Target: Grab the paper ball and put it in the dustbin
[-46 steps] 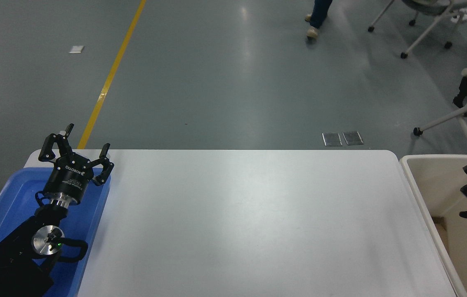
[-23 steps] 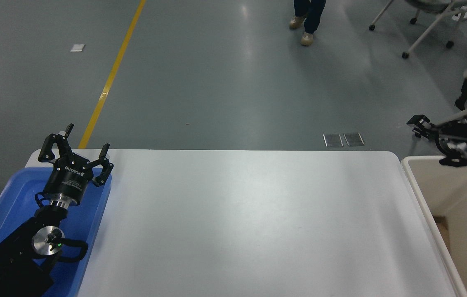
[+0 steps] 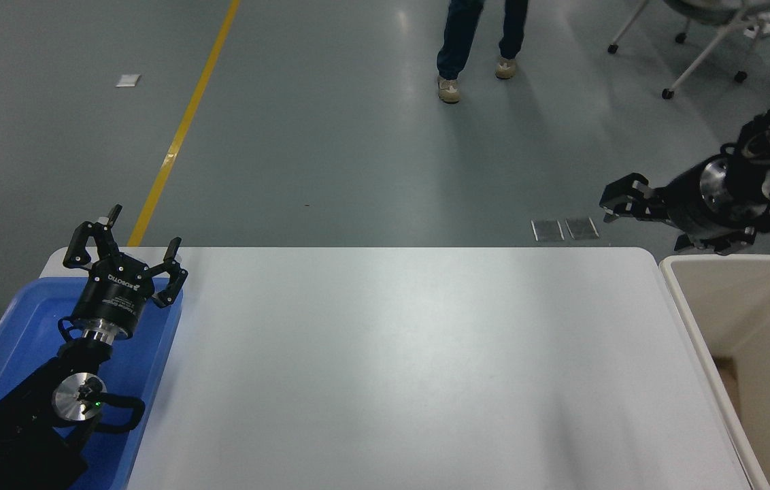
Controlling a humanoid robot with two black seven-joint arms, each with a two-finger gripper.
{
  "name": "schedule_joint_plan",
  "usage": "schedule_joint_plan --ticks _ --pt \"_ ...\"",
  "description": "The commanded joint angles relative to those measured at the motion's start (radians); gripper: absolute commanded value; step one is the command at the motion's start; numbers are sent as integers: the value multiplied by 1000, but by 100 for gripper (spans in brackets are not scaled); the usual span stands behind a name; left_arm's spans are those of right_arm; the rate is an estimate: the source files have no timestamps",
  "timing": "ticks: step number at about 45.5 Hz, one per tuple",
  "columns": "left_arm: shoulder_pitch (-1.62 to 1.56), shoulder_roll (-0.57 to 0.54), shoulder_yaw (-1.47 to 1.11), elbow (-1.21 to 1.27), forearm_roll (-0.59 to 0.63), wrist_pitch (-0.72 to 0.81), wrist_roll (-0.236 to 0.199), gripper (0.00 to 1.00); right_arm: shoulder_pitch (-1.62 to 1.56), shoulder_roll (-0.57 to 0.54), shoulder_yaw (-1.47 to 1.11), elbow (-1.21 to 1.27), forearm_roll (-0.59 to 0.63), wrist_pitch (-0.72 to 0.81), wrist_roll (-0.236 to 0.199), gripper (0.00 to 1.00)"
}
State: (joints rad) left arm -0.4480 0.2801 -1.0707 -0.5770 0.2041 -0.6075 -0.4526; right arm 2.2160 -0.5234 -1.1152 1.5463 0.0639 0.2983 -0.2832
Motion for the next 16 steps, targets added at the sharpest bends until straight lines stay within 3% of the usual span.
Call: schedule_joint_plan --ticks 1,16 --pt "0 1 0 0 0 0 0 98 142 0 -11 100 4 123 -1 100" --pt "0 -1 0 0 0 0 0 98 162 8 6 109 5 202 1 100"
